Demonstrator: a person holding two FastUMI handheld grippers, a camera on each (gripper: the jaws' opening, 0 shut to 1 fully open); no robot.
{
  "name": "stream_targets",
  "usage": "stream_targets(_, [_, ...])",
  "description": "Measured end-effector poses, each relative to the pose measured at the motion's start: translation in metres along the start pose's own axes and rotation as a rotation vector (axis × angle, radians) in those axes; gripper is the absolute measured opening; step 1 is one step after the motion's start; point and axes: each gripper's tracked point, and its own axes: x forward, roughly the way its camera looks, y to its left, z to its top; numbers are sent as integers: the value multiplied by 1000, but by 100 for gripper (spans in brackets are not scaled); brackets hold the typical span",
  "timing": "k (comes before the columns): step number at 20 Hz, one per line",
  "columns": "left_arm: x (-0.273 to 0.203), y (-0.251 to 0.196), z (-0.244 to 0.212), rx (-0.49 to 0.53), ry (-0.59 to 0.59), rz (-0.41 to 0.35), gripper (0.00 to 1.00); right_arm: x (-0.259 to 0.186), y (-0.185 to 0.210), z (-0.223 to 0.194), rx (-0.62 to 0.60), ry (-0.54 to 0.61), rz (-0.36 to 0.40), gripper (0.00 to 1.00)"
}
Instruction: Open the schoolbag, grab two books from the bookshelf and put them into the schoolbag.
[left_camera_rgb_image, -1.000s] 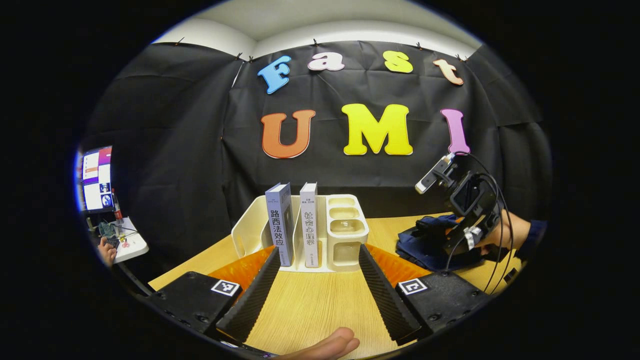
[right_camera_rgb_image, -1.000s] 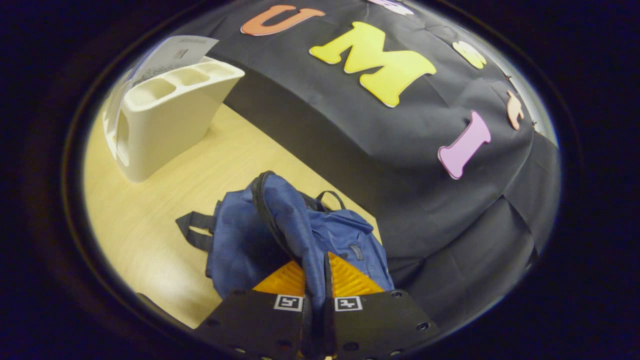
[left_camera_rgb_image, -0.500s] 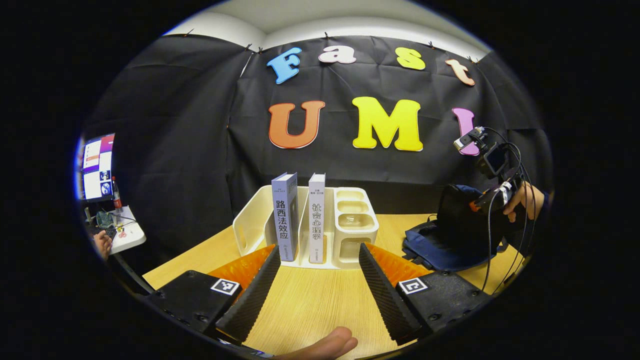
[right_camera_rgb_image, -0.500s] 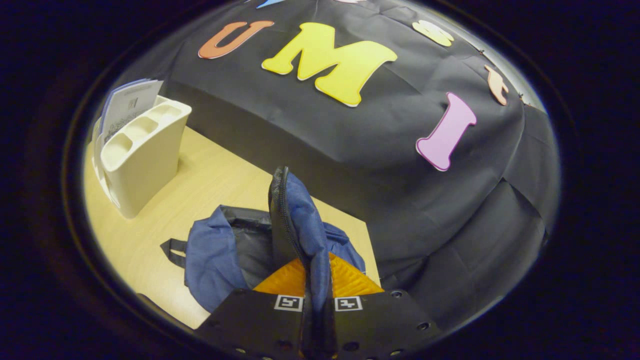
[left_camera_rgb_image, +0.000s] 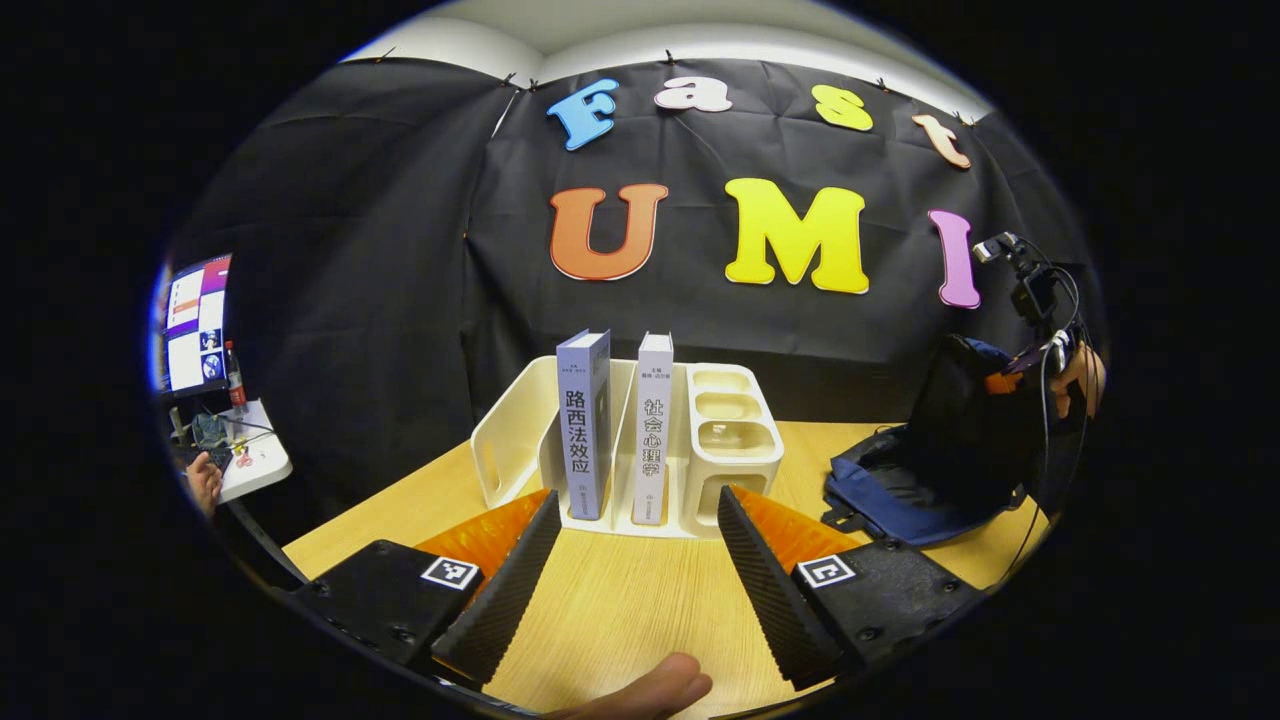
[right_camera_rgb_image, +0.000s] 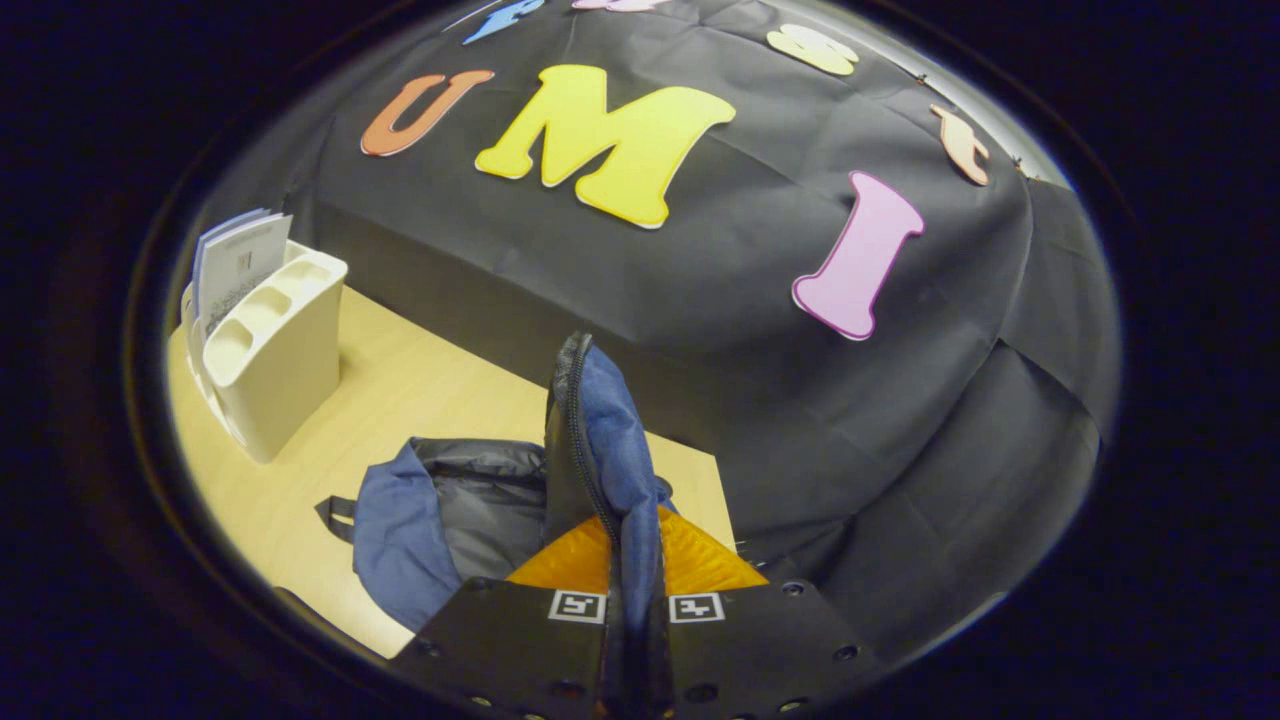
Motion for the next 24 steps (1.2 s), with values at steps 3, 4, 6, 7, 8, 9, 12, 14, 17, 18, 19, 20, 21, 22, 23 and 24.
stream_targets(3, [16,1,16,37,6,10,99,2,-6,0,14,-7,30,8])
stream_targets(4, [22,-1,23,47,6,0,99,0,-7,0,12,-12,39,8])
stream_targets(6, [37,-9,35,38,18,-27,99,-1,-10,1,3,-26,54,8])
stream_targets(7, [44,-13,40,28,29,-41,99,-1,-11,1,4,-34,64,8])
stream_targets(8, [52,-17,45,20,44,-56,99,-3,-13,2,4,-43,70,8])
stream_targets(9, [60,-19,52,20,48,-63,99,-4,-16,1,0,-51,76,8])
stream_targets(12, [86,-21,79,31,64,-78,99,-6,-21,-1,13,-72,101,8])
stream_targets(14, [104,-25,95,40,85,-89,99,-5,-23,-5,20,-82,118,8])
stream_targets(17, [136,-31,119,61,119,-97,99,-6,-27,-8,28,-99,138,8])
stream_targets(18, [147,-31,123,80,137,-96,99,-6,-27,-9,35,-101,146,8])
stream_targets(19, [157,-29,126,102,154,-86,99,-6,-29,-11,34,-105,153,8])
stream_targets(20, [167,-28,129,119,168,-73,99,-5,-30,-12,33,-108,156,8])
stream_targets(21, [177,-28,129,135,189,-68,98,-5,-31,-15,35,-109,159,8])
stream_targets(22, [184,-28,127,143,211,-66,98,-5,-30,-16,36,-111,166,8])
stream_targets(23, [191,-30,125,146,231,-71,99,-4,-29,-17,32,-112,172,8])
stream_targets(24, [199,-34,121,146,254,-88,98,-4,-30,-17,29,-115,171,8])
